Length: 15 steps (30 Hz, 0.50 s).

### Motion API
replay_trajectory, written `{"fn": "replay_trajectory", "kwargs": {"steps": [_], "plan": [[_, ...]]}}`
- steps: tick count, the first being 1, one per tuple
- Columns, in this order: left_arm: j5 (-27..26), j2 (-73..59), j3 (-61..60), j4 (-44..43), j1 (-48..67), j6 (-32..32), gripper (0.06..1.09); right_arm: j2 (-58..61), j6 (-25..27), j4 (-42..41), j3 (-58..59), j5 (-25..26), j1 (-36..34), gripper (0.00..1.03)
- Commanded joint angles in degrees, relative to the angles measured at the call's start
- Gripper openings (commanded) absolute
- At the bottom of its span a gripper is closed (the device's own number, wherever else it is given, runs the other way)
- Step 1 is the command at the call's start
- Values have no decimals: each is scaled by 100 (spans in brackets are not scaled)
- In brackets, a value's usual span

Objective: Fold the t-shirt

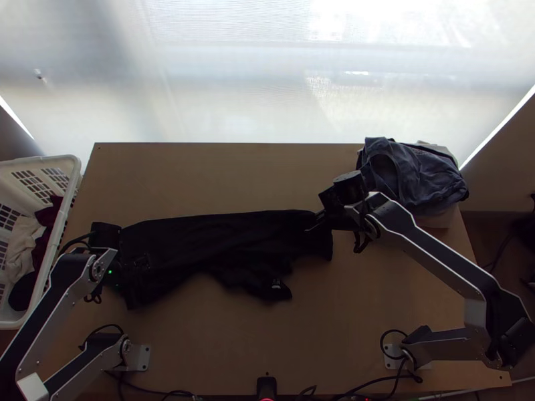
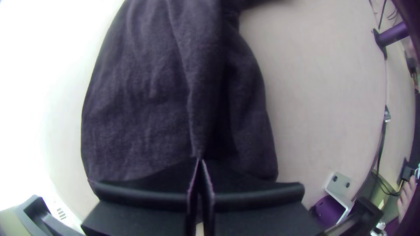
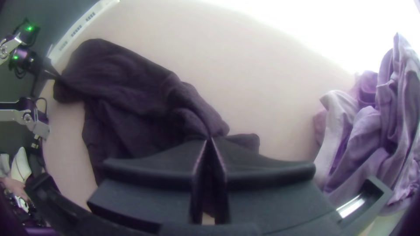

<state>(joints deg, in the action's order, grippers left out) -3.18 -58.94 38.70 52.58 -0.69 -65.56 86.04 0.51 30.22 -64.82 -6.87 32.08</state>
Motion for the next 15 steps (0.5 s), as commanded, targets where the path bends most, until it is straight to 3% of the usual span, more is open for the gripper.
{"fn": "replay_trajectory", "kwargs": {"steps": [1,7,15], "plan": [[-51,5,525,438,-397,17,10,-26,1,81,-22,2,18,3],[-209,5,1632,877,-1021,228,10,-448,-43,520,-84,2,9,3],[-587,190,3091,2055,-1381,632,10,-1335,-16,2454,-409,-552,264,3]]}}
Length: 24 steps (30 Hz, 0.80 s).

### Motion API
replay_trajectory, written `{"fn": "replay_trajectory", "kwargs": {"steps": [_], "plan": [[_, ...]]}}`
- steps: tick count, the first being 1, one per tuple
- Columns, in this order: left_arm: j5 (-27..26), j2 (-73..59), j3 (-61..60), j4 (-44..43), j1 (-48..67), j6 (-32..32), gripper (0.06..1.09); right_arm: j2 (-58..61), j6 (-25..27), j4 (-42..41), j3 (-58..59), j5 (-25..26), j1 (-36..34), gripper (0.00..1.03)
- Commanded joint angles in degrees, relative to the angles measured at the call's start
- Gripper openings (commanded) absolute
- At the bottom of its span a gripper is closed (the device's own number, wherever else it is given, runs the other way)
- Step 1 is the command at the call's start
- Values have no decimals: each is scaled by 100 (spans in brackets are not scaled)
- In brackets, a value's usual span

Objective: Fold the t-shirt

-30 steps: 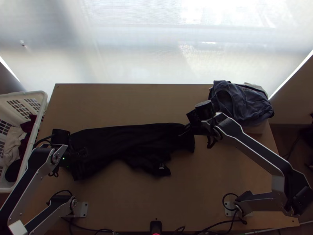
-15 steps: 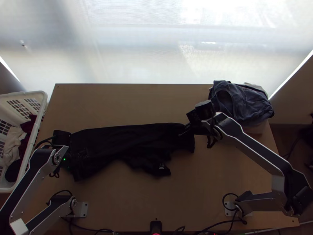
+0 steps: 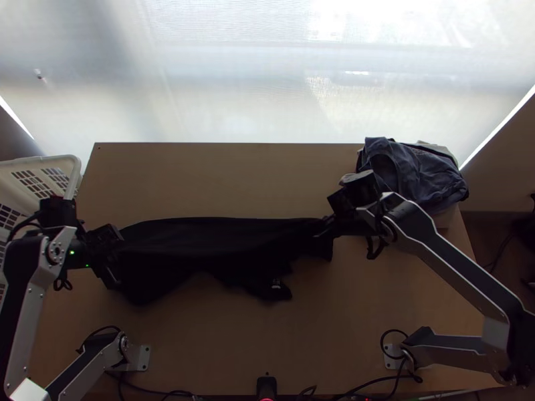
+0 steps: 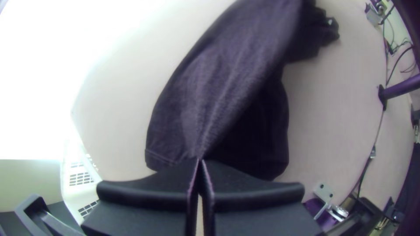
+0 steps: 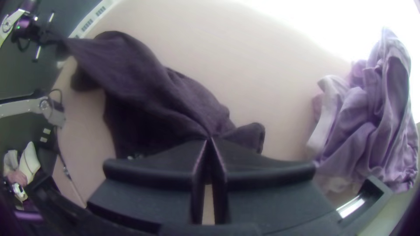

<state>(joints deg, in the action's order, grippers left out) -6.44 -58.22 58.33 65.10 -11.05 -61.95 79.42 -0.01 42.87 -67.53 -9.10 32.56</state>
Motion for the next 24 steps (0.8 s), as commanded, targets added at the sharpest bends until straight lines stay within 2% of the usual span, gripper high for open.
{"fn": "replay_trajectory", "kwargs": {"steps": [1,5,9,13,16,20,24], "plan": [[-349,117,1383,987,-424,307,10,-831,63,1390,-156,-355,278,3],[-763,47,2500,1541,-838,623,10,-1411,186,2032,-446,-566,295,3],[-877,232,3247,1549,-899,1291,10,-1939,142,2243,-1061,-575,207,3],[-1044,522,3598,1470,-899,2082,10,-2326,-43,2296,-1825,-65,23,3],[-1220,847,3633,1400,-741,2908,10,-2563,-728,2305,-2318,-65,-531,3],[-1554,1260,3915,1330,-398,4077,10,-2958,-983,2305,-2678,-30,-698,3],[-1554,1427,4407,1321,-424,4271,10,-3231,-1133,2515,-3082,67,-821,3]]}}
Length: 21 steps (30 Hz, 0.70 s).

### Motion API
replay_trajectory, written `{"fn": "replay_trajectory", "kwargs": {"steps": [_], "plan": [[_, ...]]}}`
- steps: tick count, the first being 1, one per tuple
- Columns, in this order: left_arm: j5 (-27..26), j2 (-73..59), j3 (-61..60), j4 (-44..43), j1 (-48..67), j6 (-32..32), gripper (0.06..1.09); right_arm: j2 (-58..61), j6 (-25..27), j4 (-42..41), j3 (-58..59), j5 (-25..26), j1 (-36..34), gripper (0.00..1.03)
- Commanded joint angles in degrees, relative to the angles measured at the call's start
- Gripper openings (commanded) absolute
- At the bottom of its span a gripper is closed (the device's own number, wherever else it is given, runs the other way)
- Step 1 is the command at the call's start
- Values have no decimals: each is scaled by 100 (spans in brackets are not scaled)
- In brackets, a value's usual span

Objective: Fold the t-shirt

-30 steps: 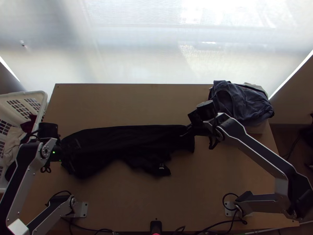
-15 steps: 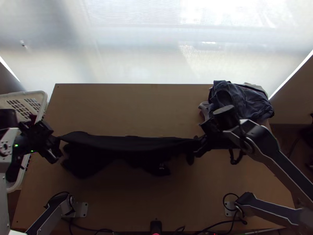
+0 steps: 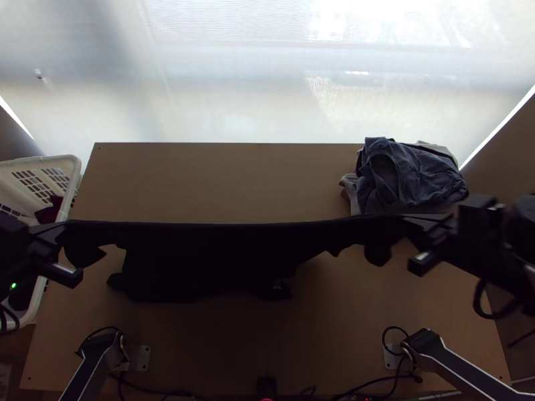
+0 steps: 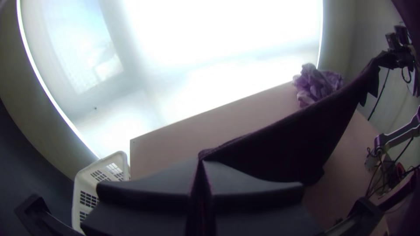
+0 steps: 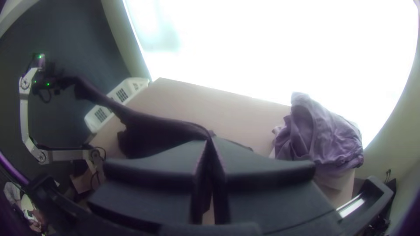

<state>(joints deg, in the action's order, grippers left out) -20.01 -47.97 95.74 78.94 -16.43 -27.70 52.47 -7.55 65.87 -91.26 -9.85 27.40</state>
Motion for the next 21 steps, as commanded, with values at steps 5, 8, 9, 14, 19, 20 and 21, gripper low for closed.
{"fn": "replay_trajectory", "kwargs": {"steps": [5,8,9,14,19,20,21], "plan": [[-187,499,1342,-63,87,846,10,-659,-423,708,-1087,71,-419,3],[-187,613,1676,-63,87,846,10,-501,-467,1280,-1218,-580,-578,3],[-187,657,1755,-71,87,846,10,-492,-467,1376,-1245,-712,-613,3],[-161,894,1992,-309,25,846,10,-536,-493,1394,-1869,-747,-762,3],[-144,991,2124,-581,-230,1004,10,-246,-493,1411,-2739,-720,-1035,3],[-144,973,2141,-713,-309,1092,10,-149,-493,1376,-2941,-720,-1158,3],[-144,947,2159,-845,-353,1171,10,-44,-493,1341,-3152,-729,-1228,3]]}}
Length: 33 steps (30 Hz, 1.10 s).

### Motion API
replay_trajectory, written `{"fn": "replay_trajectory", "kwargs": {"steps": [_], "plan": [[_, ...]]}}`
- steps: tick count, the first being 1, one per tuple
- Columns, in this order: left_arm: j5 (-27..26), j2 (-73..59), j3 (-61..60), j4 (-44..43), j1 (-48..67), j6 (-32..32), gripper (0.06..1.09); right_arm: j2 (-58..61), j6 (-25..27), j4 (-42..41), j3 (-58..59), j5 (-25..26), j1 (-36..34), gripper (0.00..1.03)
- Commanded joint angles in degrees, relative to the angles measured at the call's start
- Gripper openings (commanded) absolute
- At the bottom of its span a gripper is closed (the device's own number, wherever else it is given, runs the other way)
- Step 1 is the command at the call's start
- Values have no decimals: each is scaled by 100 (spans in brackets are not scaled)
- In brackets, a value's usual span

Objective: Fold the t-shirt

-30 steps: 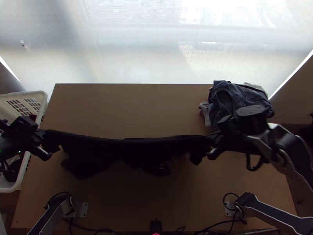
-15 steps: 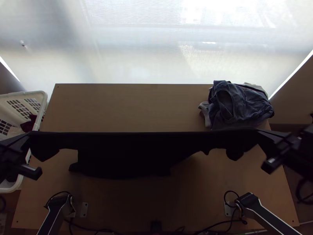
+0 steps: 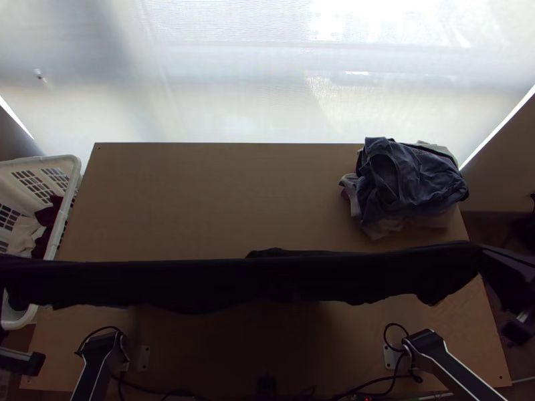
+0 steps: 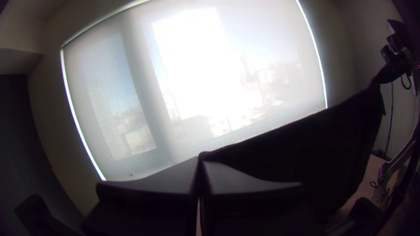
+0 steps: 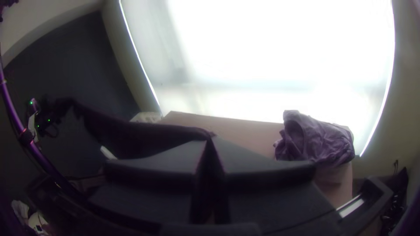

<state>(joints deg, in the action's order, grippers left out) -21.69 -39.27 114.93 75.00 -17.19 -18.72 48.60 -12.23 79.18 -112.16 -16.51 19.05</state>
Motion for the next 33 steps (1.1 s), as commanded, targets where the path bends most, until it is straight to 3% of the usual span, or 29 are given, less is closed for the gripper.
{"fn": "replay_trajectory", "kwargs": {"steps": [1,10,20,25,33], "plan": [[25,42,258,-592,-338,369,9,466,-60,1,-1247,-71,-419,3],[-81,-547,1049,-1524,-874,932,9,1099,-254,-192,-2293,-300,-736,3],[-177,-292,1057,-1313,-751,896,9,932,-359,1,-2064,-643,-771,3],[-169,-81,-24,-1647,-768,817,9,941,-456,-438,-1054,-695,-727,3],[-142,-20,-2546,-3695,-909,615,9,1424,-517,-1757,309,-678,-376,3]]}}
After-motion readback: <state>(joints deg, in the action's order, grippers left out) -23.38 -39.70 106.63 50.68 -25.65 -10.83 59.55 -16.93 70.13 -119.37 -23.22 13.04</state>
